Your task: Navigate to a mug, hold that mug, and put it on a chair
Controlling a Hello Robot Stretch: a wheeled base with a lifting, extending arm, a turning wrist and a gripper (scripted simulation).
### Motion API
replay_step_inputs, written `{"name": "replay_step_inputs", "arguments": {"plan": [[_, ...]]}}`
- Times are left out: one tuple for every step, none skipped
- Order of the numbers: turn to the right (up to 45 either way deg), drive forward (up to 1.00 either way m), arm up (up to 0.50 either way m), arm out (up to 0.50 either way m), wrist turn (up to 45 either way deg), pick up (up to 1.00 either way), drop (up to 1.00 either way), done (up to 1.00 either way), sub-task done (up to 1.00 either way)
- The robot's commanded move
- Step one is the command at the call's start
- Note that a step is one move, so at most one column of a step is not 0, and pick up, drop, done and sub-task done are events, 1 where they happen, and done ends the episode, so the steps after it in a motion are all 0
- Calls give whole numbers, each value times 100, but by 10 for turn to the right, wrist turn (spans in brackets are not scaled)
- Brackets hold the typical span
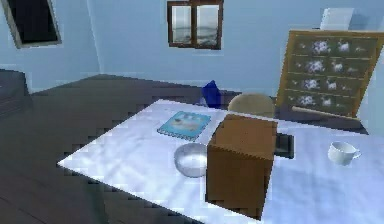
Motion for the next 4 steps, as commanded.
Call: {"name": "replay_step_inputs", "arguments": {"plan": [[450,0,0,0,0,0,0,0,0],[180,0,0,0,0,0,0,0,0],[0,45,0,0,0,0,0,0,0],[-450,0,0,0,0,0,0,0,0]]}}
